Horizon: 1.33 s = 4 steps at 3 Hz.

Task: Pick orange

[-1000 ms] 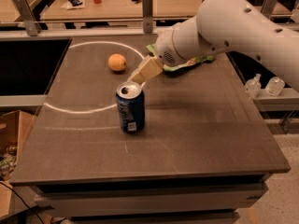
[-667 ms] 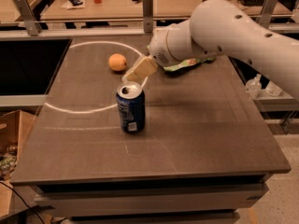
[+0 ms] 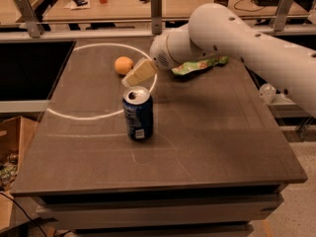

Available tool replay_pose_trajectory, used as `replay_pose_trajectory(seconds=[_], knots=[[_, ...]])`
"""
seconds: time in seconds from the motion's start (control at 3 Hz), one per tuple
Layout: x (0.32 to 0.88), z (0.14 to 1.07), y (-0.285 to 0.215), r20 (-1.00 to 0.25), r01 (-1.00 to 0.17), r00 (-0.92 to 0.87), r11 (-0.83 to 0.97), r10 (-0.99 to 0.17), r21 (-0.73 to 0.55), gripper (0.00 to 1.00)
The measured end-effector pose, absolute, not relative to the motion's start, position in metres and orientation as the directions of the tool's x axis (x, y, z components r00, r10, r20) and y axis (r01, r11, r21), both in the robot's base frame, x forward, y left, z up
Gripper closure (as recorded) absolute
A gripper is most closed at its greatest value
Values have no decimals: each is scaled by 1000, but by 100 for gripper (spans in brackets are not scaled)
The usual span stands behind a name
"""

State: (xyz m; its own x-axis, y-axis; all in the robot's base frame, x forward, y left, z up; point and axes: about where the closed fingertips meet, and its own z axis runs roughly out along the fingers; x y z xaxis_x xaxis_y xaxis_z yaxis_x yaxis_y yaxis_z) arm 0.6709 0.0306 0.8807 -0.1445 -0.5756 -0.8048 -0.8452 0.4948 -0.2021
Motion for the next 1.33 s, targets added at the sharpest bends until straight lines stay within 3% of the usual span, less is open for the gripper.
replay_pose_trajectory(seconds=[1.33], knots=[[711, 838, 80, -803, -922, -153, 375, -575, -93, 0]])
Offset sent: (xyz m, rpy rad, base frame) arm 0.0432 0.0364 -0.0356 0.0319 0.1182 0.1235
